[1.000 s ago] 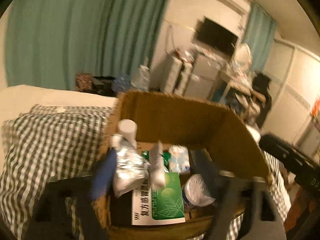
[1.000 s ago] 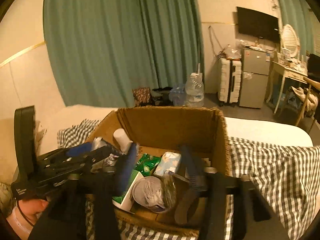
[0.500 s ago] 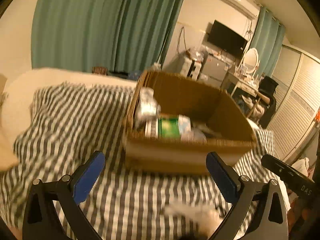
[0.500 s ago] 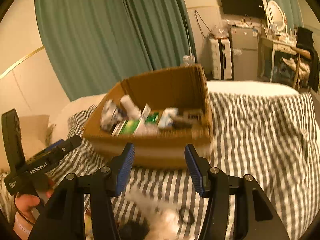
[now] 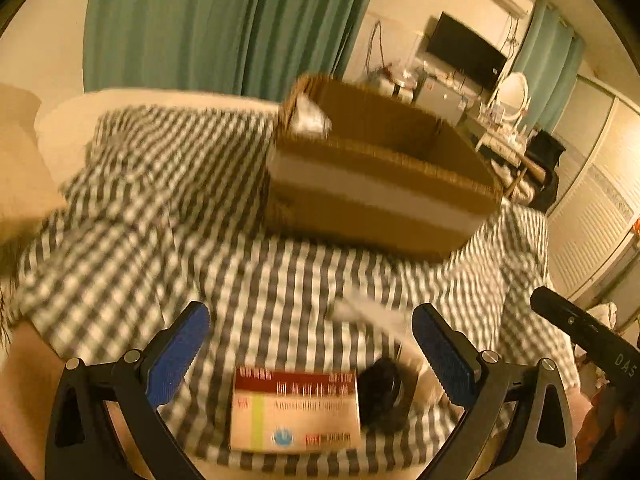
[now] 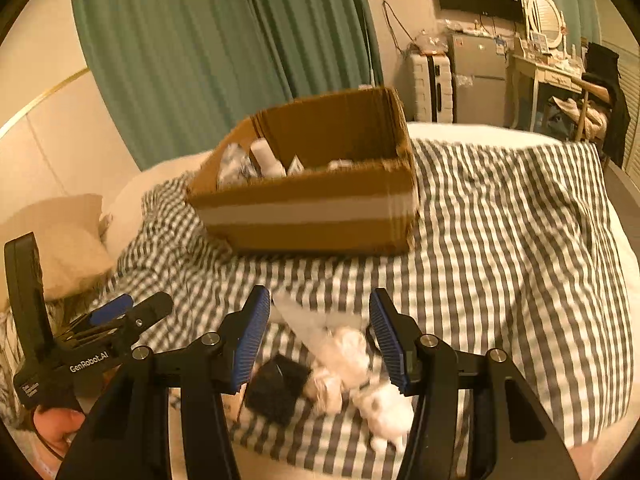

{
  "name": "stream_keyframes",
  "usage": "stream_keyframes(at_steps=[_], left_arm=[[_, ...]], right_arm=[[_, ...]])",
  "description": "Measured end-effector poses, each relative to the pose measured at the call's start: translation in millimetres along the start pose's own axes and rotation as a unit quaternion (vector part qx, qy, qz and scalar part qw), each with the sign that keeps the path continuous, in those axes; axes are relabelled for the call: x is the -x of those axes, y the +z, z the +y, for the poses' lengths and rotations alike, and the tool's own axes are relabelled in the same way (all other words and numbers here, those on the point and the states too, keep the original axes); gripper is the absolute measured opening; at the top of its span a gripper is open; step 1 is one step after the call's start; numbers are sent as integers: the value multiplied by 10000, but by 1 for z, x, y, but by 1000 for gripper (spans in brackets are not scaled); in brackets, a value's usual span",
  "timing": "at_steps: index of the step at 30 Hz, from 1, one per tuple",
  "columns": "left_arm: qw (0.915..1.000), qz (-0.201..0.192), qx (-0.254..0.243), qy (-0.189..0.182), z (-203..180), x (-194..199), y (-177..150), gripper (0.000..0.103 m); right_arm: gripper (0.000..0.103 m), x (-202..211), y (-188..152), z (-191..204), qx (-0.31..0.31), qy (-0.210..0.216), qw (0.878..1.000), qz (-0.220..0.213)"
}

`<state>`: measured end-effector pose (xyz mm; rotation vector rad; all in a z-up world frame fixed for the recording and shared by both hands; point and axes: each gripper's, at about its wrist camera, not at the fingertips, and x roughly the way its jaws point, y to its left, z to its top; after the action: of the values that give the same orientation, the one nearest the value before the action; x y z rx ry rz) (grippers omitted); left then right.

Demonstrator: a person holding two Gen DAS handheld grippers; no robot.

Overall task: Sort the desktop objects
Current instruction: 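Withdraw both grippers from the box back toward the remaining items, then grasp the red-white Amoxicillin box with the left gripper while the right grasps the black round object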

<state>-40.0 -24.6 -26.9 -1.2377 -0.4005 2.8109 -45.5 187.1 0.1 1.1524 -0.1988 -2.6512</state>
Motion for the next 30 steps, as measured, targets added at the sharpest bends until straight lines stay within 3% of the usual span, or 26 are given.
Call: stream_keyframes(at_steps=[9, 13, 16, 21, 24, 30], left_arm=[[9968, 728, -220, 256, -2, -26, -66, 103], [9939, 859, -534, 428, -7, -27, -80, 103], [9924, 921, -673, 450, -10, -27, -85, 103], [9841, 1033, -1415, 278, -23, -29, -86, 103], [9776, 903, -1874, 321, -31, -28, -86, 103], [9705, 825, -2264, 57, -32, -26, -81, 103]], right_arm=[[52, -32, -57, -19, -24, -476, 9964, 700], [68, -39, -69, -22, 3, -678, 9943, 825], [70, -41, -71, -22, 40, -727, 9935, 873], [71, -38, -69, -13, 67, -537, 9954, 785], [71, -40, -69, -3, 6, -292, 9962, 823], [71, -44, -67, 32, 10, 117, 9959, 901]])
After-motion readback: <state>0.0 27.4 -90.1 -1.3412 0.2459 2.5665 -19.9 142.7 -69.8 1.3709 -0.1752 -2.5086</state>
